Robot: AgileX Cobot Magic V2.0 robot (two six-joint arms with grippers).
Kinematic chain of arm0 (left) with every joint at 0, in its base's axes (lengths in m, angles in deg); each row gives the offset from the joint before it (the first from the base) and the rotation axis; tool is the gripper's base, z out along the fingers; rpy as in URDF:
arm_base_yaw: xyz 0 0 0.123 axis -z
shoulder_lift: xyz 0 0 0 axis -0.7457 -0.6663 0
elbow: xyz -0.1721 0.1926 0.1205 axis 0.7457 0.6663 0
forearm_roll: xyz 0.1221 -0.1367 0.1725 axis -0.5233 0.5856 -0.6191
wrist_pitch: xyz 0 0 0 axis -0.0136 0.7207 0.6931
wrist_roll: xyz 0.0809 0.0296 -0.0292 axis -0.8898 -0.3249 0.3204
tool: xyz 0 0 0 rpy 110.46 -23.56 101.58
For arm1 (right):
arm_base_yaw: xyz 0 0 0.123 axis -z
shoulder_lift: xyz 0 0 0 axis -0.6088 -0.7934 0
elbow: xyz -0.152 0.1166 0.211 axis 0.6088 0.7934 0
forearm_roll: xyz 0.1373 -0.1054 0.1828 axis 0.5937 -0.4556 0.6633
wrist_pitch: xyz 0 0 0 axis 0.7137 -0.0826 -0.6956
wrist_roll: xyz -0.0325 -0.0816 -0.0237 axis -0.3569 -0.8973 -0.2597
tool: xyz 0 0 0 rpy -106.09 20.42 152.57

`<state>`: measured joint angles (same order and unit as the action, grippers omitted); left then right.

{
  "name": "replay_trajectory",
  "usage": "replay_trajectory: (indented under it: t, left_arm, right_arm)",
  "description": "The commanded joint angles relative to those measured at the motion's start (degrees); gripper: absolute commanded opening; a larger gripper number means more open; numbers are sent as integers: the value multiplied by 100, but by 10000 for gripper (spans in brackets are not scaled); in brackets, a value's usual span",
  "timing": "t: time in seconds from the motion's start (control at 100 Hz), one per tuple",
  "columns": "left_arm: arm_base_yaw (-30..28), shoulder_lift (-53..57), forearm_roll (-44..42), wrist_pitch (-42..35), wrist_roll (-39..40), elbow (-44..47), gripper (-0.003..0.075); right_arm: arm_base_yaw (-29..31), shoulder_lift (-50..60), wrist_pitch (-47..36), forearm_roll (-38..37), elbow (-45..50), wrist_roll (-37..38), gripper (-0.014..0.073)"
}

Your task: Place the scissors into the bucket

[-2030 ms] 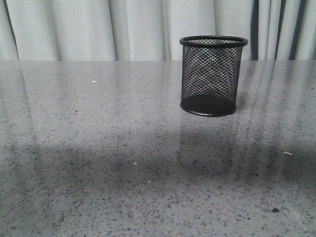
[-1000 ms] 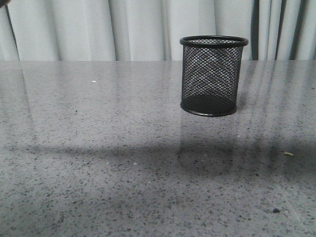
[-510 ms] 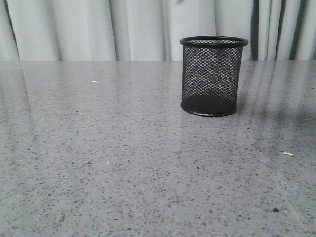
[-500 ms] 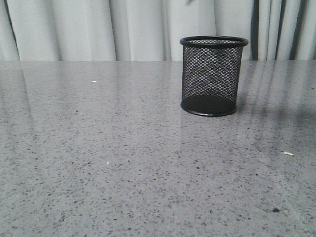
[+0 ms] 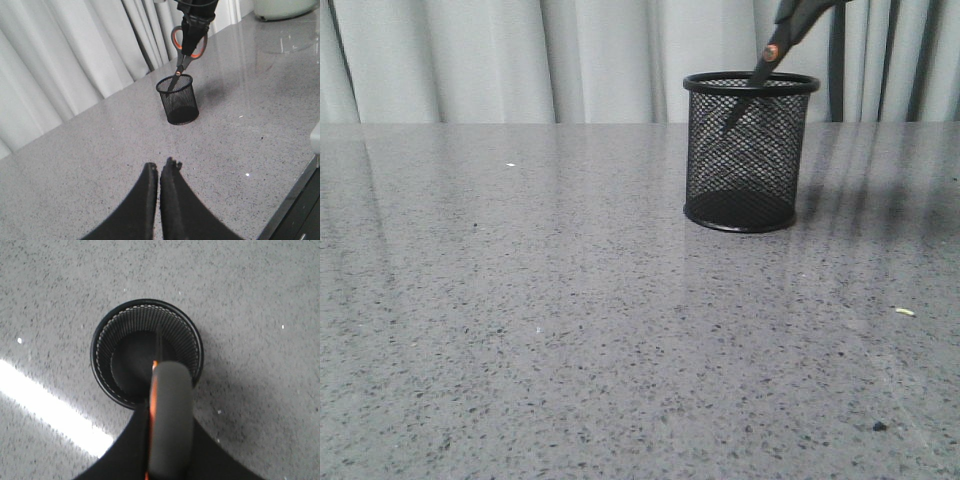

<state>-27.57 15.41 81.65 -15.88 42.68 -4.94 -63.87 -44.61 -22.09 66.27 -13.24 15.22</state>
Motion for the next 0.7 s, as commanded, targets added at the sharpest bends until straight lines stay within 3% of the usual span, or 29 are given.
replay_trajectory:
  t: [0.0,0.15,0.32,0.44,0.57,0.69]
  left_arm:
    - [-158,-143,214,-353,69,-20,-20]
    - [-313,-143,212,-353,69,-11,-20]
    - [-351,-143,212,-353,69,-11,-20]
    - [-351,-143,200,-353,69,-11,-20]
    - [-351,-143,27,-524,69,43,-20]
    - [-351,-135,-268,-1249,69,187,-20]
  right_arm:
    - [48,-57,-321,-117,-402,-4,-64]
    - [48,-436,67,-117,-772,-4,-11]
    - [48,-519,78,-98,-821,-4,262]
    - [48,-519,31,-98,-997,-4,396]
    - [48,-493,77,-134,-1467,-4,410]
    - [48,-332,182,-134,-1981,6,375]
